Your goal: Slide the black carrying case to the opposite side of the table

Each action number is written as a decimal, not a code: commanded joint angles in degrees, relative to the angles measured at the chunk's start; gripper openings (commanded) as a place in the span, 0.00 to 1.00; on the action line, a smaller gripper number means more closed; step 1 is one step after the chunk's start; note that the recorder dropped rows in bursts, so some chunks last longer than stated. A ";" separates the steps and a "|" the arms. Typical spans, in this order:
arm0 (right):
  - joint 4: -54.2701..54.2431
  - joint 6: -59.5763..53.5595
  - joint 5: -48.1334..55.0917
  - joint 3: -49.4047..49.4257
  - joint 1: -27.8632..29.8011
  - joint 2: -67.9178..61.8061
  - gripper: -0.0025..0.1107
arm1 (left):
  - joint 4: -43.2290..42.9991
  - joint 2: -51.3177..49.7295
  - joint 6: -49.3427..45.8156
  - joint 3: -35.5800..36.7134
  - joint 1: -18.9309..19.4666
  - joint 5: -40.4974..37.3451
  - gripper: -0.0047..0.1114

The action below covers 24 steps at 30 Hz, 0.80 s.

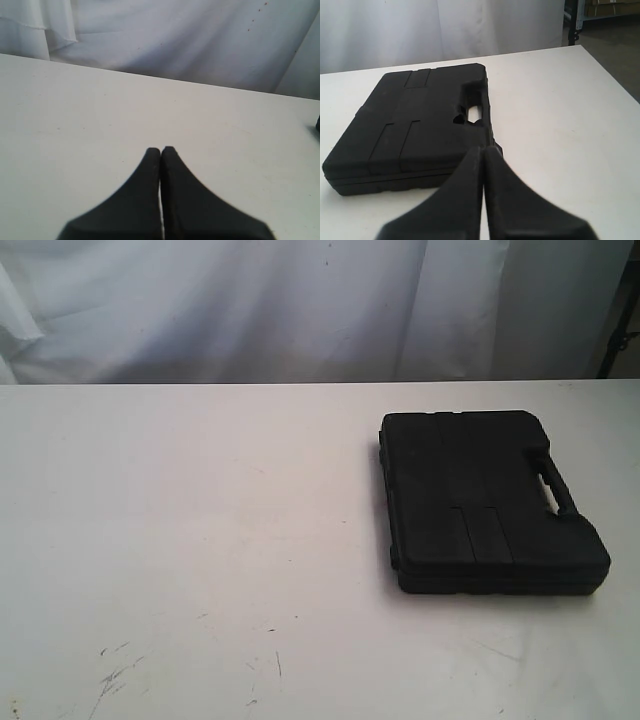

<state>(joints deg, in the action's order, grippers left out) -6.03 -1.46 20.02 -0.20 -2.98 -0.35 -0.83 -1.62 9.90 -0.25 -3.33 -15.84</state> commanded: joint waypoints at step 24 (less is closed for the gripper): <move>-0.92 -0.24 0.14 0.20 -0.22 0.35 0.02 | -0.20 0.26 -0.12 0.25 0.08 0.54 0.04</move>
<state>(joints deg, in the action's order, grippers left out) -6.64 -1.46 20.00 -0.20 -2.98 -0.35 -0.83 -1.62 9.90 -0.25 -3.33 -15.84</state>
